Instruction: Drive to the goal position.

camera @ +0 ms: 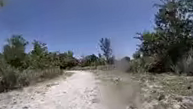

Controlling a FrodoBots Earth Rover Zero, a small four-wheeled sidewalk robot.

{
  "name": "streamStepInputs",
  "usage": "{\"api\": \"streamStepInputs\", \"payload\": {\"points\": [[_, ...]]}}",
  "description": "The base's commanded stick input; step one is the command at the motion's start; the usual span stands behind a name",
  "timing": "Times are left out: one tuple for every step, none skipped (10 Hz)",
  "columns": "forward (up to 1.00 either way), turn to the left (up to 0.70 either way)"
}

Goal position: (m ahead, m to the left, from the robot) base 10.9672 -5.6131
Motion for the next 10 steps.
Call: {"api": "streamStepInputs", "payload": {"points": [[0.7, 0.0], [0.7, 0.0], [0.7, 0.0], [0.7, 0.0], [0.7, 0.0], [0.7, 0.0], [0.7, 0.0], [0.7, 0.0], [0.7, 0.0], [0.7, 0.0]]}}
